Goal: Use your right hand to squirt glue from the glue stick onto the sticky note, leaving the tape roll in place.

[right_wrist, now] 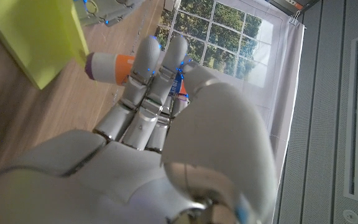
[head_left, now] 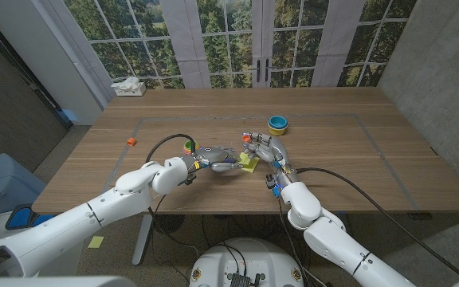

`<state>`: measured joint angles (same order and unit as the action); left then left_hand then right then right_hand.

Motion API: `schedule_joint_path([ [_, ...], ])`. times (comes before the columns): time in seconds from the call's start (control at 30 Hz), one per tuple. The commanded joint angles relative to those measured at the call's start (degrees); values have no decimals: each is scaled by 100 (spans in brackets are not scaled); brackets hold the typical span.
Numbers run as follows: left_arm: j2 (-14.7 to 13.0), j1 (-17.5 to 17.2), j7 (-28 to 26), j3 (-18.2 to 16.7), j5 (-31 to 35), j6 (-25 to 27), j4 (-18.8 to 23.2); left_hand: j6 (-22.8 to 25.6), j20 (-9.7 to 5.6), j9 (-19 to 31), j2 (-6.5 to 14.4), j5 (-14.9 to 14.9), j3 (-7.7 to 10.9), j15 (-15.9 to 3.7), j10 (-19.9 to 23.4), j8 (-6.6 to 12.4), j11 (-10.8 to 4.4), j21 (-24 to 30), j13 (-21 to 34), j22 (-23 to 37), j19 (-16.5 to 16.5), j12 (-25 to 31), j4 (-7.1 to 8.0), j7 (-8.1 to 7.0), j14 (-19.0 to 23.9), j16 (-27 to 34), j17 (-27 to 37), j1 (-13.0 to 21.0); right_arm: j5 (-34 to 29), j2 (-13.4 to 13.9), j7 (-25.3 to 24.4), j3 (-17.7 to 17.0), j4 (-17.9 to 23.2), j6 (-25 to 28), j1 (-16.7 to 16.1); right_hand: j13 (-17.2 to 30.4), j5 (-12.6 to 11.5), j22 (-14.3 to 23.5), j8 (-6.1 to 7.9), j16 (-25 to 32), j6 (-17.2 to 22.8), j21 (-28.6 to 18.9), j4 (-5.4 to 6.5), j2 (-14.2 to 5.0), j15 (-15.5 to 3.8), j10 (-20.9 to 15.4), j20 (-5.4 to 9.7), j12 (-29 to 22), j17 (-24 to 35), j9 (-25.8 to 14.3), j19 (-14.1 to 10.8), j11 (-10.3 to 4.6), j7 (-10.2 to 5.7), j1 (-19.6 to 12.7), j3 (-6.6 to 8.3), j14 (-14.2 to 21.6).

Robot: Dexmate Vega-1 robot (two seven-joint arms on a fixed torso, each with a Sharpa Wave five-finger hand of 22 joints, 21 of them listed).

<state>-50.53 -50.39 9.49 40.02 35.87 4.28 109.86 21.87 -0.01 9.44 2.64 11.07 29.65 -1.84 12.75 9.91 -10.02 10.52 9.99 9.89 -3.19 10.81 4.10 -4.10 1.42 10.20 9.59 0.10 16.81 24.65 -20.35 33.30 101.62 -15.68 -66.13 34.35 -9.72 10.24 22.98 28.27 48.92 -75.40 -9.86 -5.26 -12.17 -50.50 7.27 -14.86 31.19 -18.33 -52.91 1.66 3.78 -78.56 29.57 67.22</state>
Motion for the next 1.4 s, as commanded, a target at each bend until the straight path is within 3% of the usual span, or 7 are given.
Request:
schedule_joint_path([
  [0.03,25,10,37,16,7,62,17,-30,-6,34,-33,21,-3,-357,5,14,9,19,12,13,-46,-12,7,20,-45,-17,21,6,-335,-192,-138,-168,-136,-742,-111,-11,-16,12,36,-16,950,24,46,-13,-3,-819,561,-5,10,3,20,-260,-207,16,71,-6],
  [0.33,80,-38,-83,-65,-151,94,38,-163,-6,35,-45,23,-22,-343,-107,-14,65,22,13,13,-71,-43,12,72,-63,-15,19,15,-467,-282,-166,-252,-203,-910,-151,-4,-12,15,29,-26,947,27,45,-12,-7,-812,561,11,21,5,36,-280,-211,28,76,-5],
  [0.63,263,-361,-1020,-495,-1058,-382,-202,-308,17,36,-54,25,-38,-240,-217,-17,253,28,13,10,-86,-46,-4,128,2,14,15,46,-543,-278,-224,-356,-174,-820,-189,6,-10,15,22,-36,948,34,39,-6,-18,-805,561,28,33,9,59,-302,-233,38,84,-5],
  [0.7,342,-421,-1294,-581,-1296,-655,-335,-85,50,46,-39,25,-28,-201,-114,91,354,39,15,7,-70,17,-43,100,107,34,11,90,-530,-298,-237,-371,-187,-831,-202,11,-9,16,20,-38,944,34,42,-9,-11,-812,561,26,35,9,63,-310,-239,44,85,-4],
  [0.87,506,-552,-1906,-711,-1523,-1098,-562,529,121,92,30,12,30,-214,194,259,397,100,24,2,127,114,-153,307,370,57,8,174,-566,-266,-259,-415,-158,-785,-231,16,-8,16,21,-45,943,36,45,-8,-5,-813,561,31,39,3,70,-305,-246,54,86,-8],
  [1.03,574,-602,-1989,-761,-1706,-1114,-586,-9,126,88,113,-3,136,-213,102,18,428,97,27,0,245,42,-319,-50,397,15,5,284,-546,-264,-277,-448,-146,-754,-262,22,-8,16,16,-50,942,38,44,-7,-5,-823,562,33,46,5,78,-305,-258,62,89,-9],
  [1.4,668,-778,-1939,-914,-2380,-1055,-552,-421,114,64,141,-23,200,-184,-237,-30,341,53,23,5,187,-52,-450,-253,264,-32,10,309,-1075,-236,-554,-513,-125,-747,-265,28,-7,18,10,-57,944,39,40,-5,-10,-815,561,50,60,8,90,-327,-256,69,95,-6],
])
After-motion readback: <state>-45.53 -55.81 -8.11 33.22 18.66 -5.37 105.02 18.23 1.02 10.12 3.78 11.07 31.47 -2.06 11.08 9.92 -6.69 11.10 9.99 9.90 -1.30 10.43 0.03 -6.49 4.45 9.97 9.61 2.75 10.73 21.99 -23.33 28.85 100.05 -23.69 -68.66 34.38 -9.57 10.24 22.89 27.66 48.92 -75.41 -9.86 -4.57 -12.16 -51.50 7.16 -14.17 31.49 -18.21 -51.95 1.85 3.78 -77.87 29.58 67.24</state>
